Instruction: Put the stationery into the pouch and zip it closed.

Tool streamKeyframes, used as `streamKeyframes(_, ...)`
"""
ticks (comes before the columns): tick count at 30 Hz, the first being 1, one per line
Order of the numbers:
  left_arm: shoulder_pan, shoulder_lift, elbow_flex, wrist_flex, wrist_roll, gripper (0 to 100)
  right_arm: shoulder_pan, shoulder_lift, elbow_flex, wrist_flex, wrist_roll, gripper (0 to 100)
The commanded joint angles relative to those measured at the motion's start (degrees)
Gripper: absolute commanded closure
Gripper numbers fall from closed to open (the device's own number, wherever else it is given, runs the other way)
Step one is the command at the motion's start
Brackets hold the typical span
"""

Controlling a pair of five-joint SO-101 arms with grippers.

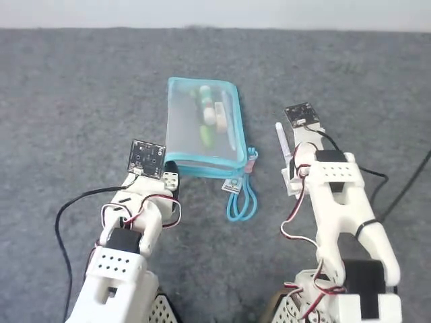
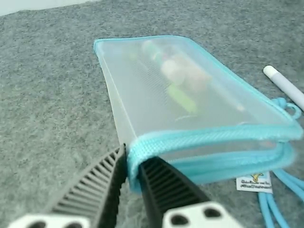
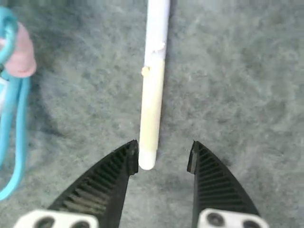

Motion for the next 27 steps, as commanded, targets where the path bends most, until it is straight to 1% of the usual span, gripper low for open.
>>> streamKeyframes(1,-0.3,-1.3,-0.4,-1.4,-0.6,99,0.7,1.7,-3.4,-1.4,1.3,81.5)
streamKeyframes(4,-0.3,-1.3,-0.4,-1.4,-0.6,99,0.7,6.2,-4.2,-3.7,2.9,81.7)
streamKeyframes(10,-0.3,-1.3,-0.4,-1.4,-0.6,99,1.0,15.2,-9.6,-3.6,3.6,82.3)
streamKeyframes(12,-0.3,-1.3,-0.4,-1.4,-0.6,99,1.0,16.7,-10.3,-3.5,3.6,86.8)
streamKeyframes(15,-0.3,-1.3,-0.4,-1.4,-0.6,99,1.0,16.5,-10.3,-3.5,3.6,97.9)
streamKeyframes(16,-0.3,-1.3,-0.4,-1.4,-0.6,99,1.1,16.1,-10.3,-3.5,3.6,99.8)
streamKeyframes(18,-0.3,-1.3,-0.4,-1.4,-0.6,99,1.8,15.1,-10.1,-2.2,3.5,98.3)
streamKeyframes(21,-0.3,-1.3,-0.4,-1.4,-0.6,99,3.5,11.3,-10.4,1.3,1.7,99.3)
streamKeyframes(27,-0.3,-1.3,-0.4,-1.5,-0.6,99,3.6,-7.3,-10.3,13.8,1.6,99.2)
